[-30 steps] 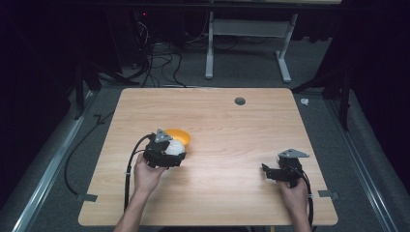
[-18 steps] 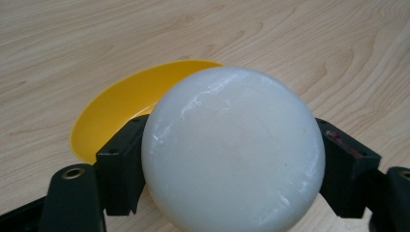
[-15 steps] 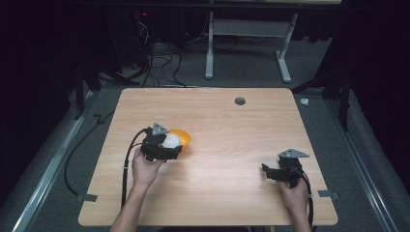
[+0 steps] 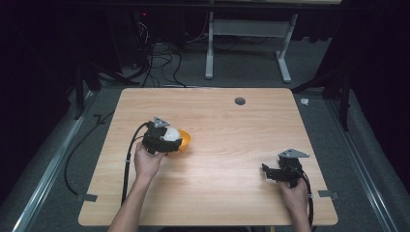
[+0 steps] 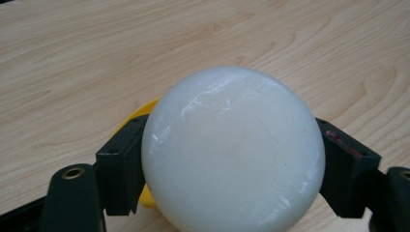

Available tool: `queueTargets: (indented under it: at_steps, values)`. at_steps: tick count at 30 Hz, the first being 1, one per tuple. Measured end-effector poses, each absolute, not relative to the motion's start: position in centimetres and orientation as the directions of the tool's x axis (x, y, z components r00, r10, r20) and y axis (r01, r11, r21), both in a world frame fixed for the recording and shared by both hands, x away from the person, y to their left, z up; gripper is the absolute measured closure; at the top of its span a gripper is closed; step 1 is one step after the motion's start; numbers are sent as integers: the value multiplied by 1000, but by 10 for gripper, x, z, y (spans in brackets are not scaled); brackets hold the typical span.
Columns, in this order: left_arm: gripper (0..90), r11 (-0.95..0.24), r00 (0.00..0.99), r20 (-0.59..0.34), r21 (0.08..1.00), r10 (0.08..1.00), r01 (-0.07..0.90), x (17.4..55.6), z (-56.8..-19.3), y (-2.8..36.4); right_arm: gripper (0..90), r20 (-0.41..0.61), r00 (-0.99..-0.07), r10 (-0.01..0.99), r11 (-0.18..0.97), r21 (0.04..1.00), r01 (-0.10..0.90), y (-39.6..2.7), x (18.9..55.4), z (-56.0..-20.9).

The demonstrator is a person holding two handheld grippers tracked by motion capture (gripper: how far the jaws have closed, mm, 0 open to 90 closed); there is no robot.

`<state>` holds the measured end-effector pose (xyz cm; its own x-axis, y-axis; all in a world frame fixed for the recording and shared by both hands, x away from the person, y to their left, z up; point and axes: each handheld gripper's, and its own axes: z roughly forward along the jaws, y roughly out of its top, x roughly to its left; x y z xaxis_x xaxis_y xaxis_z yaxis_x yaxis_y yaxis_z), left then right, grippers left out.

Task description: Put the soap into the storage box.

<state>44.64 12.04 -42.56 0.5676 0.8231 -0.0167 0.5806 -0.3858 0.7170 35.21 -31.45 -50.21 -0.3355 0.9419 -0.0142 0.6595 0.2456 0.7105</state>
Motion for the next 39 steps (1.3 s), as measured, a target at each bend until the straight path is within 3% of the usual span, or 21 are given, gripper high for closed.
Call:
queueTargets:
  at_steps: [39]
  values:
    - [243, -393, 510, 9, 650, 860, 651, 474, -453, 108, 202, -12, -334, 942, 243, 710, 660, -314, 352, -502]
